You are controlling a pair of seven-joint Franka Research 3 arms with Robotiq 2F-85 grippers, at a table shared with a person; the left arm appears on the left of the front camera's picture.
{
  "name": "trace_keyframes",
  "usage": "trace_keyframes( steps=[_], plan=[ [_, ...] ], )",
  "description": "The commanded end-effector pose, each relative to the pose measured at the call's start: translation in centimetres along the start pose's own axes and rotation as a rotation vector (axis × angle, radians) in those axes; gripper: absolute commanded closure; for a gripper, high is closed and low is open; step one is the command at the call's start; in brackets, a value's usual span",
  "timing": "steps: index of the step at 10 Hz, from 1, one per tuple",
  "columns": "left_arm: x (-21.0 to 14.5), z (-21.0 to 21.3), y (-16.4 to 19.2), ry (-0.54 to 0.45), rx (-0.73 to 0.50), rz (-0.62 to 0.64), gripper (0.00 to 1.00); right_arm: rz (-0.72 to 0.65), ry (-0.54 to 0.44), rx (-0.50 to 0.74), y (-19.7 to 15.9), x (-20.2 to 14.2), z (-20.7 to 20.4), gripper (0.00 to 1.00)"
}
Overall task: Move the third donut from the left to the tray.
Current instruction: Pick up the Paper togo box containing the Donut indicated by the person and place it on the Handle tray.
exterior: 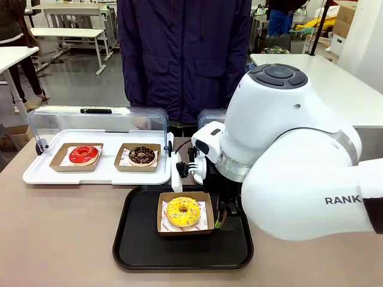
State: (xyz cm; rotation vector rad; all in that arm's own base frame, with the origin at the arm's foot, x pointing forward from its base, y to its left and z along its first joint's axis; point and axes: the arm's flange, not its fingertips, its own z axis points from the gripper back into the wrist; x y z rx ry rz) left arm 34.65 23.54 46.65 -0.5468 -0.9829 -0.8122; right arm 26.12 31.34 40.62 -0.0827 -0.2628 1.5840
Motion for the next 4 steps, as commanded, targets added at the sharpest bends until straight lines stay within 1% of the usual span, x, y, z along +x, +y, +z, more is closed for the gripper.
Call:
trace_keyframes(
  steps=[1,4],
  plan=[
    [0.13,0.12,-0.09,0.004,-0.006,-0.010,0.00,-0.013,0.005,-0.013,0.02,0.21,-0.18,0.00],
    [0.13,0.12,-0.09,0.004,-0.006,-0.010,0.00,-0.013,0.005,-0.013,0.02,0.21,-0.18,0.00]
  ],
)
